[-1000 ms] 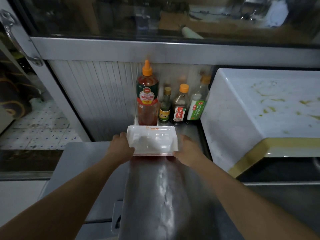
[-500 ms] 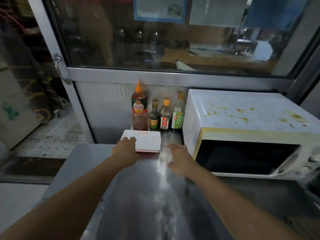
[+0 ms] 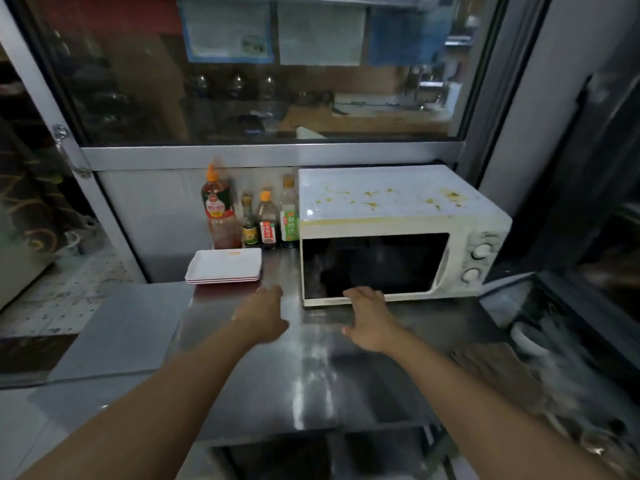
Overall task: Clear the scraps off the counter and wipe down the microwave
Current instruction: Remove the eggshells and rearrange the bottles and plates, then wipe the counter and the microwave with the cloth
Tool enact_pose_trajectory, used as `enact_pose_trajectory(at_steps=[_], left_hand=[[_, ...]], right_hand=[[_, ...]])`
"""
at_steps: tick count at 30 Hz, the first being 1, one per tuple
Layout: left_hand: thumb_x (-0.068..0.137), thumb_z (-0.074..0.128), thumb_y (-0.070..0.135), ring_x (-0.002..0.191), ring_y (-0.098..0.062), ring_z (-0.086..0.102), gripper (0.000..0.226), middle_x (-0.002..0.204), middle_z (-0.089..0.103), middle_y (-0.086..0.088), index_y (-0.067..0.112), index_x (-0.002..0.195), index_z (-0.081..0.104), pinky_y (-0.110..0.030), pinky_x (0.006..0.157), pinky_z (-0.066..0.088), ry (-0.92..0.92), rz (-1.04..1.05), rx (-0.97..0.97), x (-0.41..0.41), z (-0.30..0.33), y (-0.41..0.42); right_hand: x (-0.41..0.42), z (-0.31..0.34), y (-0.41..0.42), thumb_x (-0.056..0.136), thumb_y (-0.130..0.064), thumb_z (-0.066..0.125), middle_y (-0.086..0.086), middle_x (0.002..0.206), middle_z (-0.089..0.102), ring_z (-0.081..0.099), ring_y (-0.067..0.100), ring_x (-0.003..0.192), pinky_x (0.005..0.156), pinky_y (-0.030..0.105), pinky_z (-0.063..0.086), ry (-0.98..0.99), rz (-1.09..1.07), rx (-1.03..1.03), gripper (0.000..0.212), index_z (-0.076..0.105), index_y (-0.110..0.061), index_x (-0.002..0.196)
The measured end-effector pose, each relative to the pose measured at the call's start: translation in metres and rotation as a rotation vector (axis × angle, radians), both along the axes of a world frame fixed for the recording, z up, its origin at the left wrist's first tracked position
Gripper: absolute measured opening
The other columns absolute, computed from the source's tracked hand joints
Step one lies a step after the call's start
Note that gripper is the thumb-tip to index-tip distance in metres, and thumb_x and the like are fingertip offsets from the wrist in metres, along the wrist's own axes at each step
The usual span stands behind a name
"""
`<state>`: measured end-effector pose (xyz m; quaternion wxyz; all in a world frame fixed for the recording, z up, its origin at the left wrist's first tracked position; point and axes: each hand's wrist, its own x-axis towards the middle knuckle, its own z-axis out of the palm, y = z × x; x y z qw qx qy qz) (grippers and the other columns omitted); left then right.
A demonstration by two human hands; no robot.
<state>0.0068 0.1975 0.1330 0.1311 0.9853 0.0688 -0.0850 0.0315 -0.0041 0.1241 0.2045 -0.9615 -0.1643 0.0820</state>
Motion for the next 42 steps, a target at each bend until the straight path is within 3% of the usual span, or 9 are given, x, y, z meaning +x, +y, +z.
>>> enact_pose_trajectory(at_steps=[5,13,17,20,25,33,38,42], left_hand=[[0.083,0.064,0.026,0.123,-0.031,0.046,0.058,0.133,0.047,-0.014,0.013,0.134,0.039,-0.042,0.102,0.041,-0.004,-0.149,0.008,0.011,0.001,-0.06],[0.081,0.064,0.028,0.122,-0.031,0.047,0.061,0.133,0.045,-0.014,0.012,0.134,0.038,-0.042,0.1,0.041,0.011,-0.393,-0.008,0.03,-0.014,-0.14],[0.082,0.063,0.026,0.134,-0.026,0.037,0.067,0.145,0.039,-0.01,0.013,0.141,0.034,-0.034,0.109,0.032,0.036,-0.487,-0.039,0.036,-0.031,-0.177],[0.083,0.061,0.025,0.134,-0.024,0.037,0.063,0.145,0.04,-0.009,0.016,0.14,0.035,-0.03,0.108,0.032,0.072,-0.514,-0.051,0.039,-0.046,-0.204],[0.081,0.061,0.025,0.13,-0.026,0.04,0.061,0.14,0.042,-0.008,0.017,0.137,0.037,-0.038,0.105,0.037,0.113,-0.516,-0.041,0.052,-0.069,-0.249],[0.082,0.063,0.023,0.123,-0.027,0.044,0.057,0.131,0.046,-0.009,0.019,0.135,0.04,-0.039,0.099,0.041,0.129,-0.33,0.004,0.07,-0.1,-0.29],[0.084,0.062,0.022,0.125,-0.028,0.042,0.059,0.133,0.044,-0.01,0.017,0.138,0.037,-0.041,0.1,0.04,0.162,-0.262,0.039,0.077,-0.111,-0.298],[0.083,0.063,0.024,0.127,-0.028,0.041,0.061,0.136,0.042,-0.01,0.016,0.138,0.036,-0.041,0.103,0.039,0.176,-0.229,0.057,0.079,-0.11,-0.3]], right_hand=[[-0.009,-0.001,-0.064,0.083,-0.025,0.064,0.006,0.146,0.027,0.021,0.026,0.134,0.11,0.027,0.022,0.017,-0.172,0.043,0.071,0.029,-0.015,0.143],[-0.029,-0.011,-0.149,0.083,-0.035,0.064,0.005,0.151,0.025,0.023,0.028,0.138,0.111,0.034,0.025,0.036,-0.437,0.022,0.072,0.029,-0.02,0.145],[-0.04,-0.028,-0.191,0.082,-0.038,0.063,0.011,0.141,0.039,0.034,0.029,0.132,0.109,0.034,0.031,0.05,-0.557,0.002,0.062,0.04,-0.015,0.136],[-0.038,-0.041,-0.221,0.08,-0.034,0.063,0.009,0.132,0.048,0.042,0.026,0.126,0.103,0.032,0.037,0.068,-0.608,-0.015,0.05,0.049,-0.014,0.124],[-0.021,-0.074,-0.262,0.083,-0.032,0.062,0.007,0.151,0.031,0.029,0.026,0.138,0.114,0.032,0.025,0.156,-0.588,0.001,0.076,0.025,-0.021,0.147],[0.019,-0.146,-0.285,0.082,-0.053,0.057,-0.001,0.158,0.0,0.008,0.03,0.144,0.115,0.045,0.019,0.121,-0.399,-0.105,0.077,0.019,-0.03,0.146],[0.024,-0.188,-0.282,0.077,-0.06,0.056,0.001,0.157,0.0,0.001,0.032,0.141,0.113,0.051,0.01,0.132,-0.309,-0.154,0.079,0.018,-0.041,0.144],[0.027,-0.193,-0.282,0.083,-0.04,0.054,0.005,0.151,0.02,0.019,0.034,0.132,0.105,0.047,0.022,-0.02,-0.334,-0.146,0.056,0.039,-0.037,0.137]])
